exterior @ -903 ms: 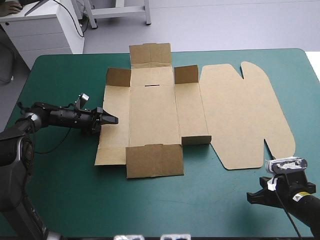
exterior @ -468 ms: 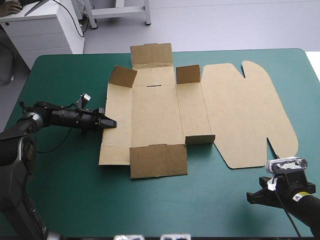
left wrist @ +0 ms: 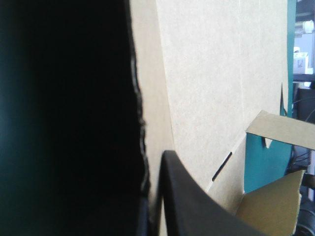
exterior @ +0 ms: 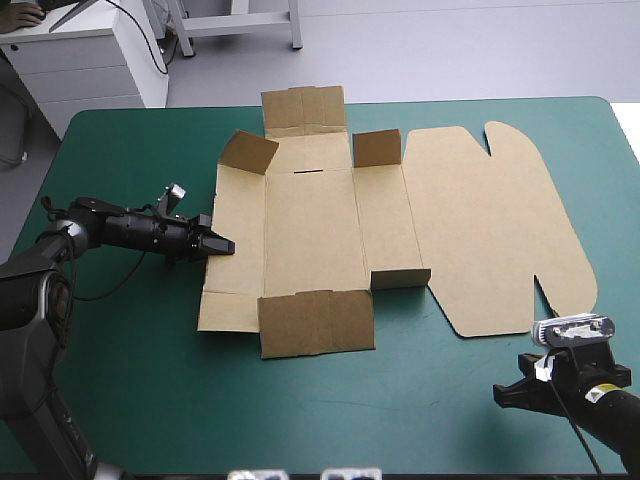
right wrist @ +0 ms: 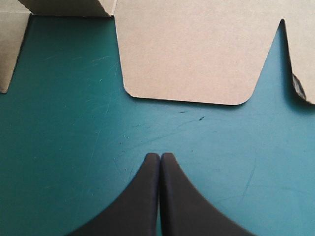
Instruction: Fold the box
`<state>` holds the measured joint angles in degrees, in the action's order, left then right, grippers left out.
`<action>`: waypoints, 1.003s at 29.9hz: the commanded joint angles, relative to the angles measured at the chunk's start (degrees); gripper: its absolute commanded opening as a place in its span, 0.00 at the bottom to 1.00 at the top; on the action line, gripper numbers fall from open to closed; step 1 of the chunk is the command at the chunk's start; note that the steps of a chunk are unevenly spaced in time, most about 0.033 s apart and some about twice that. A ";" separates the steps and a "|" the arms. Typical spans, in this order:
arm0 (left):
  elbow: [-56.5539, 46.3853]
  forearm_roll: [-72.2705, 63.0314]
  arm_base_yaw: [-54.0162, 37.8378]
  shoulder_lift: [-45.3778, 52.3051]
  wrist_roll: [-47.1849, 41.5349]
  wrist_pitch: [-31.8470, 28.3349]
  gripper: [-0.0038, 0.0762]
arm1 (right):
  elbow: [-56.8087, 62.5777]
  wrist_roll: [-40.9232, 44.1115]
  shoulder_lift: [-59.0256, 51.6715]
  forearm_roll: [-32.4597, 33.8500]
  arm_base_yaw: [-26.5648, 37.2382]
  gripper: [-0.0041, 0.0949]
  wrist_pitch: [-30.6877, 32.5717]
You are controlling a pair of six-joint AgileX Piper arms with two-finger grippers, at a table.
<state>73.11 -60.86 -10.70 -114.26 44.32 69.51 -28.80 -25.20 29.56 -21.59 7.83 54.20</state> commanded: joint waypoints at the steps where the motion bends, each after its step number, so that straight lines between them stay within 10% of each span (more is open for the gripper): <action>1: 5.14 3.47 1.02 4.24 -0.04 4.63 0.05 | -1.32 -0.07 0.54 -1.47 -0.17 0.02 -2.48; 30: 46.23 62.76 34.72 4.99 10.01 -1.01 0.04 | -1.32 1.83 0.54 -1.36 -0.17 0.02 -2.48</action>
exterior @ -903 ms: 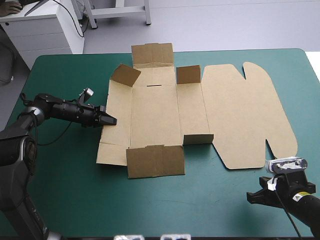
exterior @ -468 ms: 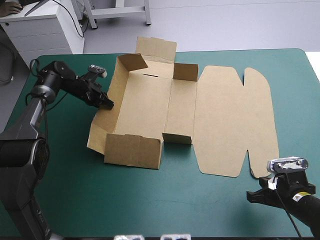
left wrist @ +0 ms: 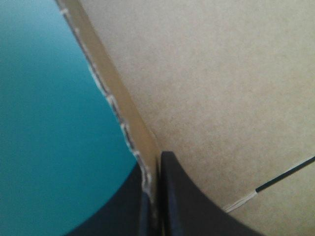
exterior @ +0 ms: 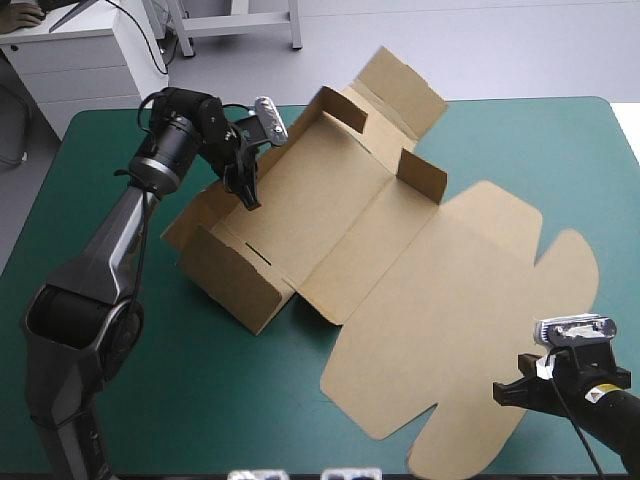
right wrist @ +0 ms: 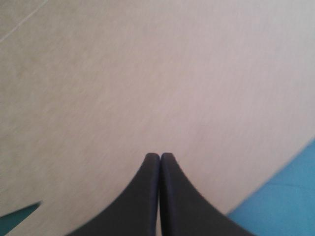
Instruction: Fold the box
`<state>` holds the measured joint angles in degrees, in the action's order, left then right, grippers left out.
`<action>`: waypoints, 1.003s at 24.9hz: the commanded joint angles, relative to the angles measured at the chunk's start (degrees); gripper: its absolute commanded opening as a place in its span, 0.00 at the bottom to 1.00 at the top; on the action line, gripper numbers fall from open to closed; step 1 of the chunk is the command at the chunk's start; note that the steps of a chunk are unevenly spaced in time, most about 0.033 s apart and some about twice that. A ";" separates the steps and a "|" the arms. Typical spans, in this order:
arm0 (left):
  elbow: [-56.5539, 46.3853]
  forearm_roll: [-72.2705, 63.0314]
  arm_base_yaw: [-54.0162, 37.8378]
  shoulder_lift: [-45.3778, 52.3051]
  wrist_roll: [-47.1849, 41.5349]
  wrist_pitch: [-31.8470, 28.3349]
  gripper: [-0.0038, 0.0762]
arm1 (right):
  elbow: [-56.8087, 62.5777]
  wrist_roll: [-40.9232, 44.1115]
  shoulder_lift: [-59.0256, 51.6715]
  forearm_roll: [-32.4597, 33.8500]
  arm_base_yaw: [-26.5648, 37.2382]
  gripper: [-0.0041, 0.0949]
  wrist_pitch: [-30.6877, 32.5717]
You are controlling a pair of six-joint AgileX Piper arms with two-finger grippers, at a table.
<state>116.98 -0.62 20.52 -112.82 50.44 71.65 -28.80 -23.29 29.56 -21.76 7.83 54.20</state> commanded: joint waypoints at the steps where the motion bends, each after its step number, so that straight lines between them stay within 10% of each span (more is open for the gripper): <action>1: 2.36 3.92 5.11 3.54 4.52 -4.32 0.04 | -1.32 -0.08 0.54 -1.19 -0.17 0.02 -2.48; 16: 2.36 21.64 25.28 3.59 2.93 -13.49 0.04 | -1.32 -0.08 0.54 -1.13 -0.17 0.02 -2.48; 25: 2.36 33.80 36.81 3.59 -14.21 -11.97 0.04 | -4.62 2.46 0.54 -1.13 -0.17 0.02 -2.23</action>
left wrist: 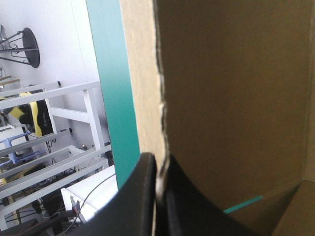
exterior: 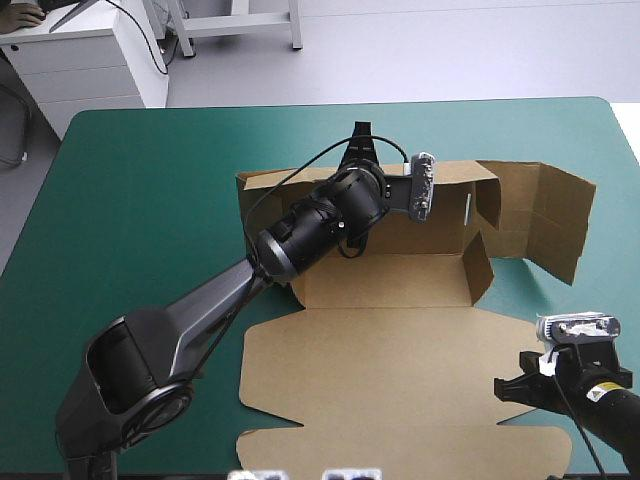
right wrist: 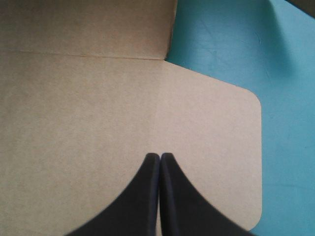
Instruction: Fold the box
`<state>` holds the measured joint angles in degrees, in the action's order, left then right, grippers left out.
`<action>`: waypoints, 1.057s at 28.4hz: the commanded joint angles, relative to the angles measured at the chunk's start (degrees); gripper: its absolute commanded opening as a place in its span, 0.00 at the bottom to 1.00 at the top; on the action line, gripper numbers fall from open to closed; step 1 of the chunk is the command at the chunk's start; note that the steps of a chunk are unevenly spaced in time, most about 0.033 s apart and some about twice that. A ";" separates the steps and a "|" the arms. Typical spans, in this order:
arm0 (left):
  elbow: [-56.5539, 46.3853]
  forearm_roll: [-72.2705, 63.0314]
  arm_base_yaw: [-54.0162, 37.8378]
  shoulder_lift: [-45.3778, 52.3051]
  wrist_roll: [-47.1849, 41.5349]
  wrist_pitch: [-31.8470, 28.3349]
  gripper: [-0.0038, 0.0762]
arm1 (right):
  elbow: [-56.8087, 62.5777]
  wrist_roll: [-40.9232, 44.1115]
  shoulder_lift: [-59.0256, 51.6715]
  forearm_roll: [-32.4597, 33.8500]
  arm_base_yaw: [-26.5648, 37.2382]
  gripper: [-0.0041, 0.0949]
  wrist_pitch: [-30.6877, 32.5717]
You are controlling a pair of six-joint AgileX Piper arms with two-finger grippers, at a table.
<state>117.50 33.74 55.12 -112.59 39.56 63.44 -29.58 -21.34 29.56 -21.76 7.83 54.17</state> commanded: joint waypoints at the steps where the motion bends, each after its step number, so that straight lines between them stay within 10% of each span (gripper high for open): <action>1: 1.83 -0.08 3.23 3.37 -4.22 -4.48 0.04 | -6.08 1.02 0.54 -1.13 -0.17 0.02 -1.64; 12: 1.83 4.39 7.34 3.37 -9.32 -5.89 0.04 | -23.52 12.35 3.77 8.10 -0.17 0.02 0.13; 30: -1.43 12.46 8.67 3.37 -16.61 -9.08 0.04 | -48.19 13.92 27.92 5.62 -0.17 0.02 1.08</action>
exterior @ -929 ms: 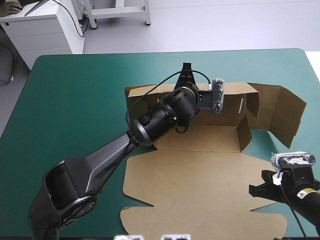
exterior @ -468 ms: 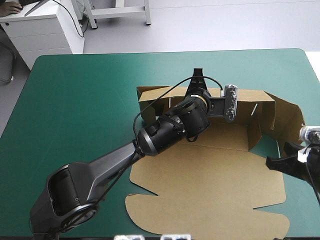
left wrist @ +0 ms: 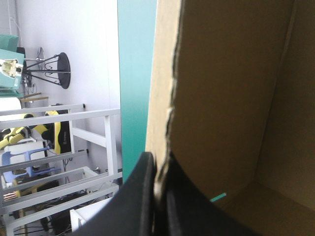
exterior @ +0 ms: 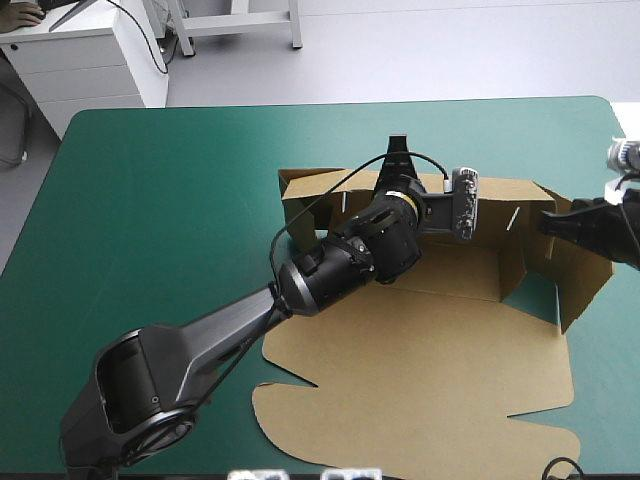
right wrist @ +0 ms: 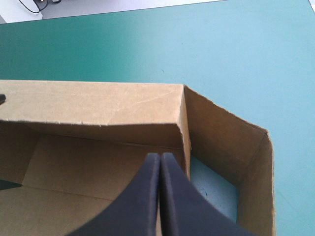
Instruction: Fold the box
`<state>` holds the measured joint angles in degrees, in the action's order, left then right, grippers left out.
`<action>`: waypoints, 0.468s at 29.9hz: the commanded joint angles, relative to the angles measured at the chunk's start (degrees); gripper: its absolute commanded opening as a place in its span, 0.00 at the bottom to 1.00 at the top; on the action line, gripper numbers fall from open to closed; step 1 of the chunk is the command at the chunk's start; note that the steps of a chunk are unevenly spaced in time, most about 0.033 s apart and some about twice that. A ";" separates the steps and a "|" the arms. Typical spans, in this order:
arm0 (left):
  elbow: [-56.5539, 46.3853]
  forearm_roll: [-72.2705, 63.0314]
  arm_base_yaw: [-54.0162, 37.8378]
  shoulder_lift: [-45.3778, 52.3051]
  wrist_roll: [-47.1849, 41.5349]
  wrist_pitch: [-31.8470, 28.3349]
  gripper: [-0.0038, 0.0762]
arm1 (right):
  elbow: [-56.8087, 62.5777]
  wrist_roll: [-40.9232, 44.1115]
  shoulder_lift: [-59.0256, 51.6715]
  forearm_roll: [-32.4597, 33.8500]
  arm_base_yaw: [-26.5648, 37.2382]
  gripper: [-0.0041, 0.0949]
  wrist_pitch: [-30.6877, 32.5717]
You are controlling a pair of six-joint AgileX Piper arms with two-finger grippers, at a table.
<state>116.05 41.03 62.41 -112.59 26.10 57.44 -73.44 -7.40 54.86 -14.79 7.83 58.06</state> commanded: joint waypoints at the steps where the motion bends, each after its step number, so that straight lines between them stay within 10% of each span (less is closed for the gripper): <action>1: -0.89 6.68 1.89 3.37 -3.58 -3.43 0.04 | -5.46 0.28 3.94 -1.35 -0.17 0.02 -2.59; 14: -5.37 11.60 4.13 3.37 -7.83 -3.75 0.04 | -9.96 2.17 17.51 -0.68 2.53 0.02 -1.55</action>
<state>109.39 52.05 65.82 -112.59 19.73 55.69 -81.47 -5.30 71.32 -15.13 8.62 59.86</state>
